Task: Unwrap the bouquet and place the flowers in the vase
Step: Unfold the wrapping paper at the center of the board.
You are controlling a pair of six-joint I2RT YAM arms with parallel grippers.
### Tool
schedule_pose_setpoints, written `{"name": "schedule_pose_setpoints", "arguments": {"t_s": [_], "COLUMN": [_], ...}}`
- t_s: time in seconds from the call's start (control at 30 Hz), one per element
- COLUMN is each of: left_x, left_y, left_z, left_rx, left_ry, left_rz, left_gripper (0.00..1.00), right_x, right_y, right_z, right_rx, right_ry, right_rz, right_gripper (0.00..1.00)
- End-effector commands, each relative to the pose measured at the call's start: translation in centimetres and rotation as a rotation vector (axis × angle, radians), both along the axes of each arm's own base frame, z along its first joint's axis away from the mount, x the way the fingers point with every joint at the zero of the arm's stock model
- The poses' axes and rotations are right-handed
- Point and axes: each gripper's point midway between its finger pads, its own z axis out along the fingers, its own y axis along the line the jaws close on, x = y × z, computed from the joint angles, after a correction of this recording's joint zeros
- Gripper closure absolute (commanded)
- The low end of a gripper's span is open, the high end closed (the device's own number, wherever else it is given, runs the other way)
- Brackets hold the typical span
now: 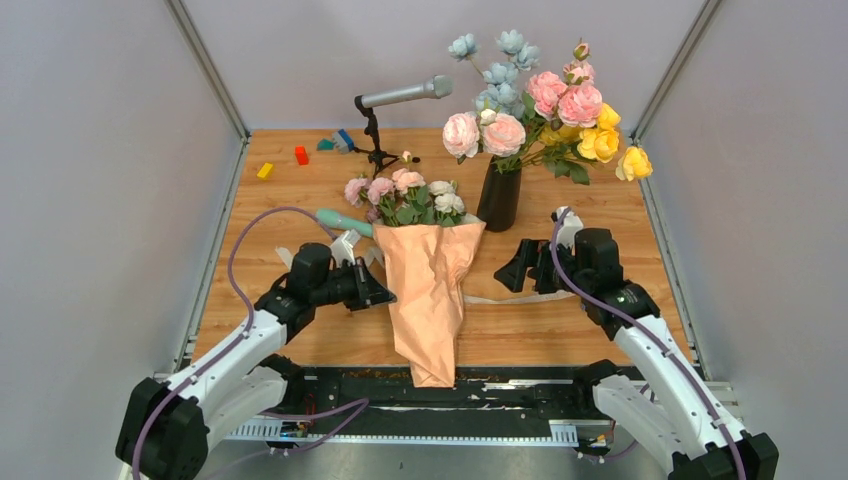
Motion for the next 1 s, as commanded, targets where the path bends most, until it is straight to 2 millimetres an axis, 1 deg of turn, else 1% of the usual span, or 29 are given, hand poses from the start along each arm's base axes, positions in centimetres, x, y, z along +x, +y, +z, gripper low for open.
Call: {"name": "schedule_pose_setpoints", "arguments": {"t_s": [0.0, 0.03, 0.07, 0.1, 0.13, 0.2, 0.33, 0.37, 0.4, 0.43, 0.47, 0.53, 0.57, 0.6, 0.63, 0.67, 0.7, 0.73, 0.77, 0.87, 0.9, 0.93, 0.97], "left_x": [1.2, 1.3, 1.5, 1.6, 1.9, 2.1, 2.0, 1.7, 1.5, 1.5, 1.2, 1.1, 1.1, 1.0, 1.3, 1.0, 0.9, 1.0, 0.9, 1.1, 1.0, 1.0, 0.8], "left_y": [-1.0, -0.9, -1.0, -0.9, -1.0, -1.2, -2.0, -2.5, -2.9, -3.3, -3.8, -5.0, -5.5, -6.3, -6.7, -7.4, -8.2, -8.7, -9.5, -11.7, -12.5, -13.2, -14.0], "left_z": [5.9, 6.2, 7.0, 7.1, 7.8, 8.1, 8.7, 9.0, 8.7, 9.1, 8.7, 9.3, 8.9, 9.3, 9.0, 9.3, 9.1, 9.5, 9.3, 9.5, 10.1, 9.3, 9.6], "left_rx": [-0.084, -0.082, -0.082, -0.072, -0.070, -0.060, -0.067, -0.069, -0.057, -0.053, -0.035, -0.018, -0.004, -0.001, 0.012, 0.006, 0.008, 0.001, 0.005, 0.008, -0.005, 0.010, 0.006], "left_ry": [-0.129, -0.137, -0.159, -0.159, -0.181, -0.194, -0.207, -0.212, -0.203, -0.213, -0.206, -0.233, -0.228, -0.248, -0.249, -0.254, -0.256, -0.264, -0.269, -0.286, -0.304, -0.291, -0.302], "left_rz": [-0.004, 0.002, 0.000, 0.002, -0.003, -0.009, -0.028, -0.045, -0.058, -0.066, -0.077, -0.097, -0.103, -0.110, -0.102, -0.117, -0.125, -0.126, -0.134, -0.156, -0.167, -0.176, -0.190], "left_gripper": [1.00, 1.00, 1.00, 1.00, 1.00, 1.00, 1.00, 1.00, 1.00, 1.00, 1.00, 1.00, 1.00, 1.00, 1.00, 1.00, 1.00, 1.00, 1.00, 1.00, 1.00, 1.00, 1.00], "right_x": [1.2, 1.4, 1.5, 1.7, 1.8, 1.9, 1.3, 1.1, 0.8, 0.6, 0.4, -0.1, -0.3, -0.6, -0.9, -1.2, -1.4, -1.7, -1.9, -2.2, -2.2, -2.3, -2.3], "right_y": [1.1, 1.1, 1.2, 1.2, 1.3, 1.5, 1.8, 1.7, 1.5, 1.2, 0.9, 0.5, 0.3, 0.3, 0.3, 0.3, 0.4, 0.4, 0.4, -0.1, -0.3, -0.6, -0.9], "right_z": [3.8, 4.0, 4.1, 4.3, 4.4, 5.0, 5.9, 6.2, 6.4, 6.6, 6.7, 6.9, 7.1, 7.3, 7.4, 7.5, 7.7, 7.7, 7.7, 7.6, 7.5, 7.3, 7.2], "right_rx": [0.032, 0.030, 0.027, 0.026, 0.026, 0.039, 0.082, 0.085, 0.084, 0.081, 0.075, 0.062, 0.060, 0.057, 0.056, 0.058, 0.060, 0.062, 0.064, 0.059, 0.053, 0.043, 0.035], "right_ry": [-0.106, -0.112, -0.119, -0.126, -0.128, -0.130, -0.112, -0.116, -0.125, -0.134, -0.141, -0.151, -0.157, -0.159, -0.160, -0.160, -0.158, -0.155, -0.153, -0.150, -0.149, -0.144, -0.141], "right_rz": [0.052, 0.057, 0.062, 0.065, 0.067, 0.069, 0.061, 0.059, 0.052, 0.043, 0.031, 0.023, 0.022, 0.028, 0.036, 0.047, 0.057, 0.067, 0.067, 0.039, 0.024, 0.009, -0.003], "right_gripper": [0.01, 0.01, 0.01, 0.01, 0.00, 0.00, 0.00, 0.00, 0.00, 0.00, 0.00, 0.00, 0.00, 0.00, 0.00, 0.00, 0.00, 0.00, 0.00, 0.00, 0.00, 0.00, 0.00]}}
